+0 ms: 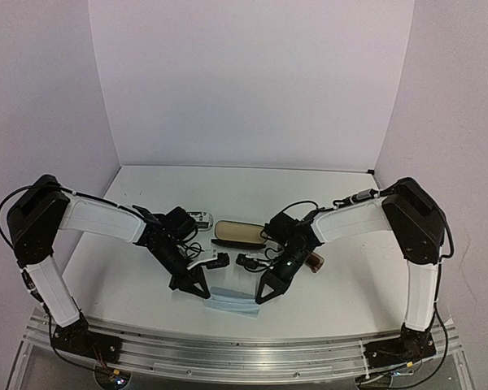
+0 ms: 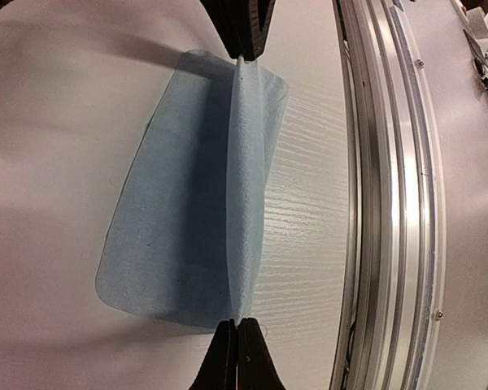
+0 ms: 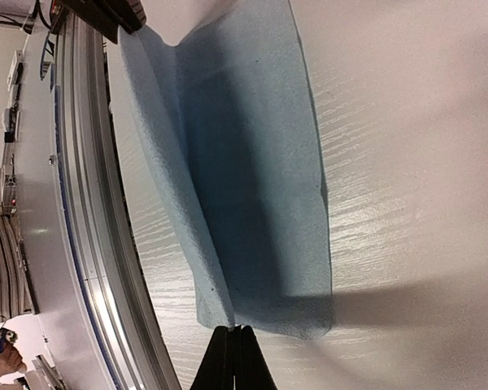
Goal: Organize the sunglasses
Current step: Fold the glasses cleaning cloth at the center of the board.
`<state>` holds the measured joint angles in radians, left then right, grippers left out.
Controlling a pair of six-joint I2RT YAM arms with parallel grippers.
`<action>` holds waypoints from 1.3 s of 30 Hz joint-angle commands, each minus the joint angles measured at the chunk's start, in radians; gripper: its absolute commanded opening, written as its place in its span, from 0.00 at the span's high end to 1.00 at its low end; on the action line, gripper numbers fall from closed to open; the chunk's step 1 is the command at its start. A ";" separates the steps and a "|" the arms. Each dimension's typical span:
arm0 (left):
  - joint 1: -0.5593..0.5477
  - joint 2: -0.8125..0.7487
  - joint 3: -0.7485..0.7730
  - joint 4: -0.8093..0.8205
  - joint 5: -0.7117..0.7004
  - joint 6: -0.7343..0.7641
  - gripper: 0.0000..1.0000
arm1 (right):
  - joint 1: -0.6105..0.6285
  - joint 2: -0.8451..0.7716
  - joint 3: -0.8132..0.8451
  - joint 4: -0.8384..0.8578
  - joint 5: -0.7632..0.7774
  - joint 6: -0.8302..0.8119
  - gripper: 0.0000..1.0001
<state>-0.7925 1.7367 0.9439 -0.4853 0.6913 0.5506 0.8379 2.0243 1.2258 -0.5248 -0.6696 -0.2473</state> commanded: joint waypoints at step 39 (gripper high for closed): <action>0.052 0.014 0.117 0.099 -0.175 -0.051 0.50 | -0.037 -0.035 0.102 -0.041 0.282 0.117 0.67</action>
<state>-0.7729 1.7691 0.9744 -0.4018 0.5769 0.4924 0.8268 2.0496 1.2966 -0.5531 -0.5186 -0.1695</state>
